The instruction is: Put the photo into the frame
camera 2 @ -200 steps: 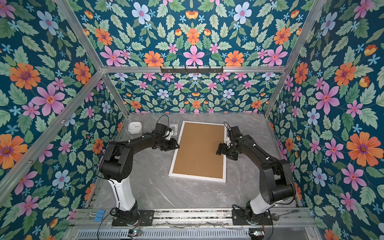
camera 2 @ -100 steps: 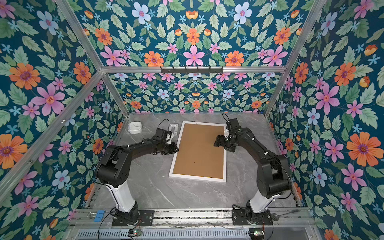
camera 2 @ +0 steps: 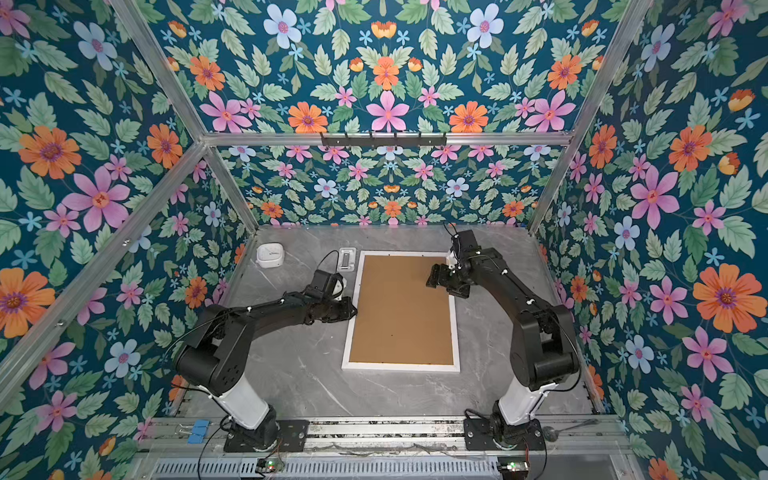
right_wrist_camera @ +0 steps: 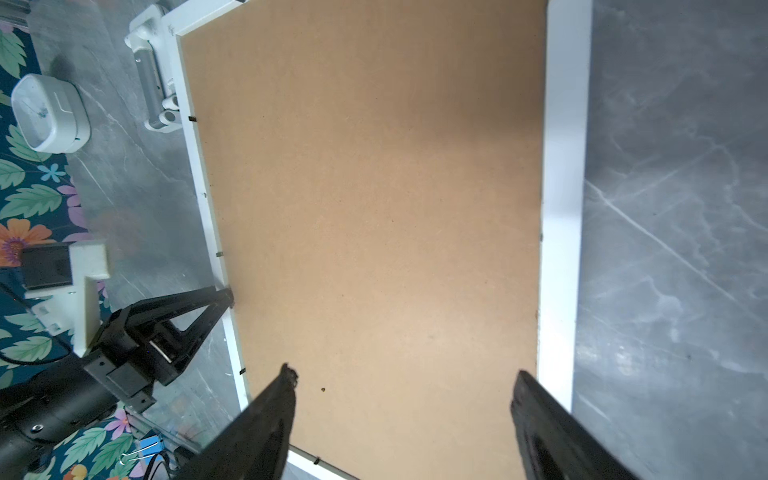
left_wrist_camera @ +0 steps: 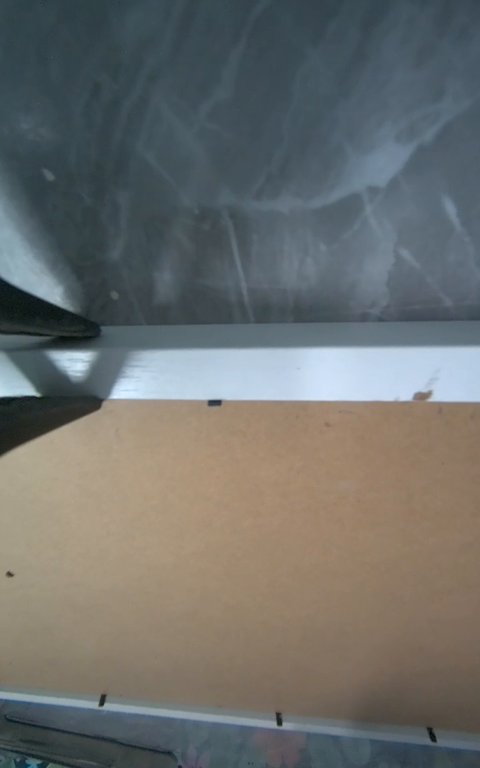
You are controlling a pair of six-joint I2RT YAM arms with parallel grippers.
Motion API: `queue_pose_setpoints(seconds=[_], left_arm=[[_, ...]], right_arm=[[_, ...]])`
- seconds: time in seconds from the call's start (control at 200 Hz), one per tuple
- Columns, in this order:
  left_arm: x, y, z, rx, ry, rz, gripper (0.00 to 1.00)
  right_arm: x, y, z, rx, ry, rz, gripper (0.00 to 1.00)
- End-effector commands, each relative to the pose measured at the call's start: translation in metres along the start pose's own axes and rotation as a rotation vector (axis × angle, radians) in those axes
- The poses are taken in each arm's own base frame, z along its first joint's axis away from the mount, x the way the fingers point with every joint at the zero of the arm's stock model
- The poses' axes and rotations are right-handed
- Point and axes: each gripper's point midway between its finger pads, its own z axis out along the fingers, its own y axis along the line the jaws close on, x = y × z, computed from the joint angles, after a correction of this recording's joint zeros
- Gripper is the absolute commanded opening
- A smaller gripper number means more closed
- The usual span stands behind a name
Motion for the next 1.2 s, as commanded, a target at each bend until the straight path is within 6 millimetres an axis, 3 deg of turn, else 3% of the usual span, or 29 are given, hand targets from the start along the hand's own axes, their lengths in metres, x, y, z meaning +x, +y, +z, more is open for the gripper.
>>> queue_pose_setpoints(seconds=[0.0, 0.205, 0.515, 0.665, 0.94, 1.195], left_arm=[[0.042, 0.025, -0.005, -0.116, 0.131, -0.084, 0.18], [0.060, 0.032, -0.014, -0.140, 0.142, -0.107, 0.23], [0.044, 0.021, -0.011, -0.136, 0.170, -0.056, 0.43], [0.037, 0.013, -0.009, -0.119, 0.190, -0.040, 0.41], [0.040, 0.021, -0.012, -0.169, 0.216, -0.016, 0.30], [0.046, 0.031, -0.011, -0.216, 0.255, 0.027, 0.26]], right_arm=[[0.014, -0.011, -0.008, 0.041, 0.003, -0.006, 0.84], [0.048, -0.020, -0.012, 0.023, 0.045, -0.012, 0.99], [0.082, -0.033, -0.010, -0.008, 0.032, 0.031, 0.99], [0.085, -0.043, -0.007, 0.019, 0.003, 0.039, 0.99], [0.094, -0.038, 0.006, -0.017, 0.097, -0.005, 0.88], [0.098, -0.032, 0.020, -0.061, 0.178, -0.015, 0.88]])
